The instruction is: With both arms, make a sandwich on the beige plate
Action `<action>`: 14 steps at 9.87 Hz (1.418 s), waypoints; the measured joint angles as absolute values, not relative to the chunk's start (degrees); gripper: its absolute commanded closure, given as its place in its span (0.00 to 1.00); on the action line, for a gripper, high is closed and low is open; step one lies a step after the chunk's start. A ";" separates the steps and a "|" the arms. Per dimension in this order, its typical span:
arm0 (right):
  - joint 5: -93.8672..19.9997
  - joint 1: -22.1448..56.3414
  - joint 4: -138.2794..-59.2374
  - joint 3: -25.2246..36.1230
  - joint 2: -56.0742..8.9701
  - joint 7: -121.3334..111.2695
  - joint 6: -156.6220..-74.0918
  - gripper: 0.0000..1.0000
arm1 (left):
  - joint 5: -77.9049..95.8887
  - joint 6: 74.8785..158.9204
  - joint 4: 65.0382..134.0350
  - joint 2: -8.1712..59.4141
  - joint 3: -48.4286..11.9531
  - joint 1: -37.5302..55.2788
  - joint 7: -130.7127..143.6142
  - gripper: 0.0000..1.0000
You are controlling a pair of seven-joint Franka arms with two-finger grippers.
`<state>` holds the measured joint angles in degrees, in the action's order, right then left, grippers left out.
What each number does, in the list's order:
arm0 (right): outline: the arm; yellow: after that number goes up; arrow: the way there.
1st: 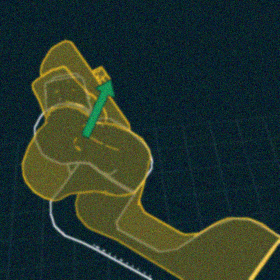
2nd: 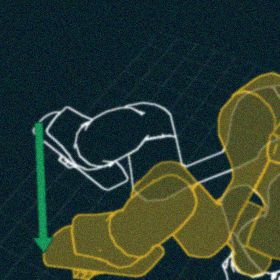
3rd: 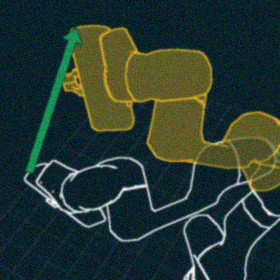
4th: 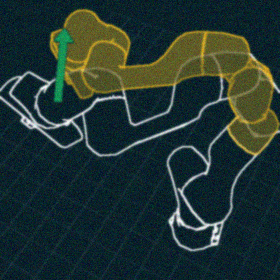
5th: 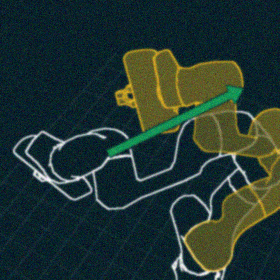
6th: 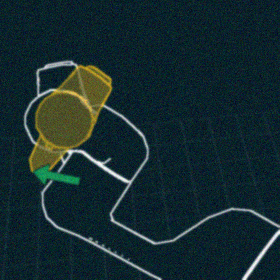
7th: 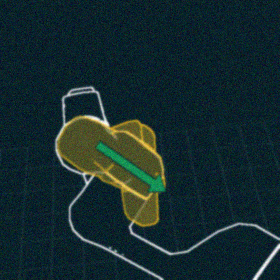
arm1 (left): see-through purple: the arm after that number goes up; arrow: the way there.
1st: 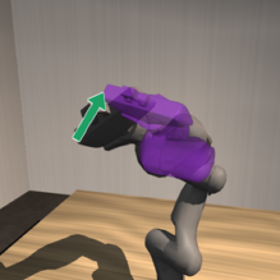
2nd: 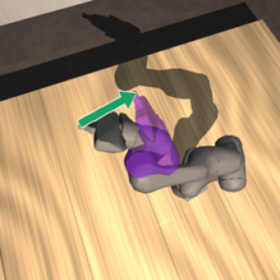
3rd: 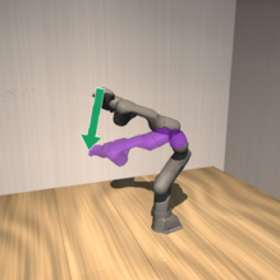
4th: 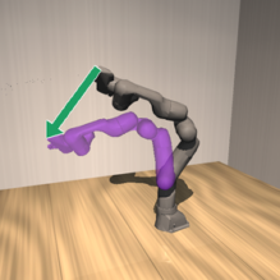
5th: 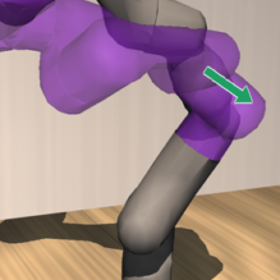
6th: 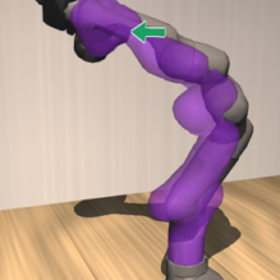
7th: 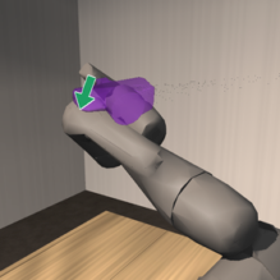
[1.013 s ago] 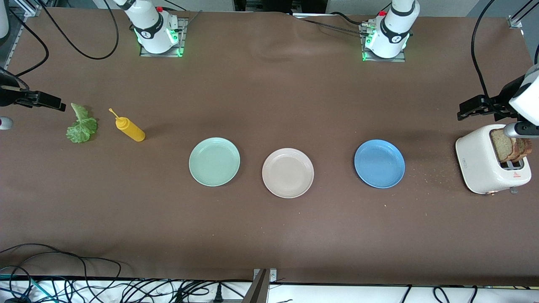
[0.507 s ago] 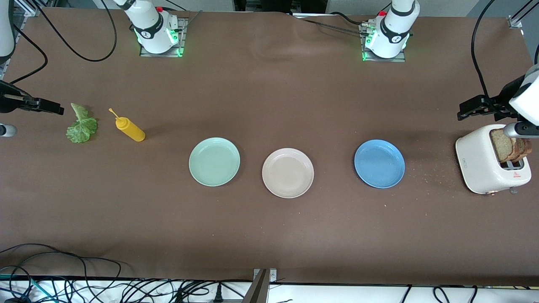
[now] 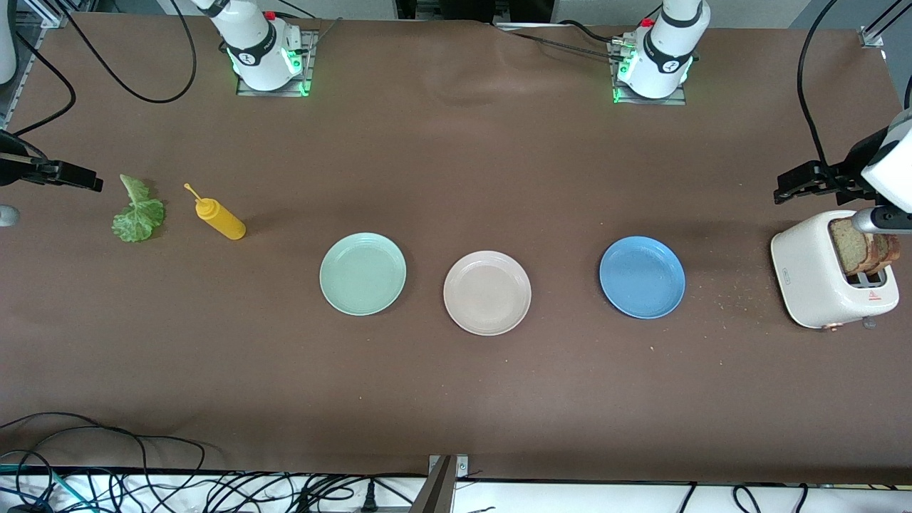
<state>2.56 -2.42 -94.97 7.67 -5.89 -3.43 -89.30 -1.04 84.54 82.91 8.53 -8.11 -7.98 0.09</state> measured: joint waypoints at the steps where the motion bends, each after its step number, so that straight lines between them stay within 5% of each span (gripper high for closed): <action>1: 2.56 -2.43 -94.97 7.77 -5.88 -3.50 -89.27 0.00 | -1.04 84.54 82.91 8.53 -8.11 -7.99 0.09 0.00; 14: 2.56 -2.47 -94.97 8.55 -5.90 -5.36 -88.89 0.00 | -1.04 84.54 82.91 8.53 -8.10 -7.98 0.09 0.00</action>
